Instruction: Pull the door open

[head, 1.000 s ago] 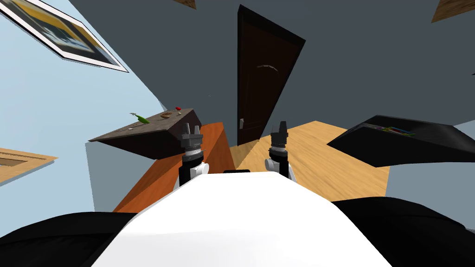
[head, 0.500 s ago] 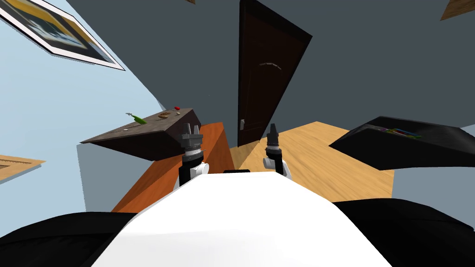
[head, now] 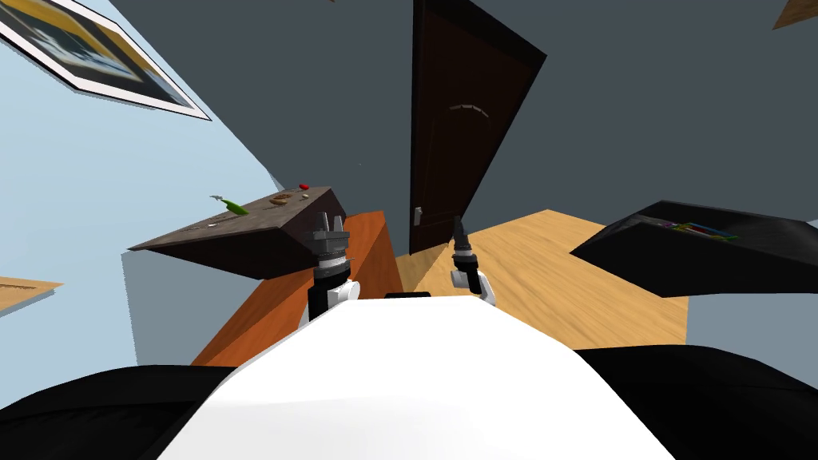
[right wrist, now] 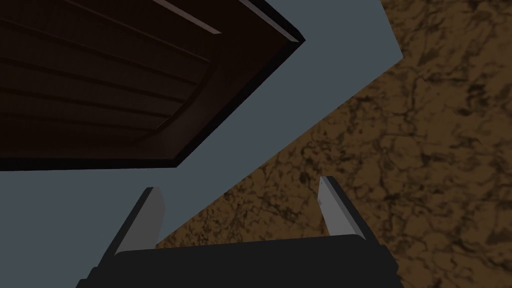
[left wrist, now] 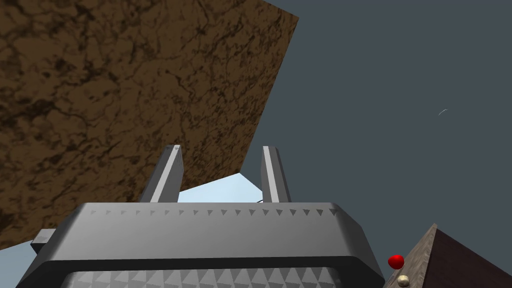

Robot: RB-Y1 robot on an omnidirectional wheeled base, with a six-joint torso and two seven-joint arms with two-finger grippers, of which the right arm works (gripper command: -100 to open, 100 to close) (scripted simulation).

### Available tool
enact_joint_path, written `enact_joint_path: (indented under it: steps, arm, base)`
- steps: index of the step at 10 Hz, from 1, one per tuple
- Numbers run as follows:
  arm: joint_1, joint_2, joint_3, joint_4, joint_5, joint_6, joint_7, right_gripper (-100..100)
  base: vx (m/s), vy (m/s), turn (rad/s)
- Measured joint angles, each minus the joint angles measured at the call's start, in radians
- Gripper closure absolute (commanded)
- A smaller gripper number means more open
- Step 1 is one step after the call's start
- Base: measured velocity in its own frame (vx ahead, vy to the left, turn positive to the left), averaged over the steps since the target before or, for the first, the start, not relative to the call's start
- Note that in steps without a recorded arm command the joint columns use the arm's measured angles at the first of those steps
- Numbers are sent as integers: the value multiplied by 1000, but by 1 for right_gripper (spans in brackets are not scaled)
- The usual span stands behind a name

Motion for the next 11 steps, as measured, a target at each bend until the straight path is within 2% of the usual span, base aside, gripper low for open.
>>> enact_joint_path:
  steps: [6, 8, 9, 11]
  arm:
    - [-68, -33, 6, 146, 59, 2, 82, -100]
    - [-94, -55, 0, 204, 76, 3, 103, -100]
    - [-106, -54, 9, 231, 94, 4, 126, -100]
    - [-124, -69, 8, 279, 113, 3, 155, -100]
  base:
    - [69, 1, 5]
    - [90, 9, 7]
    - [115, -5, 11]
    - [60, -1, 4]
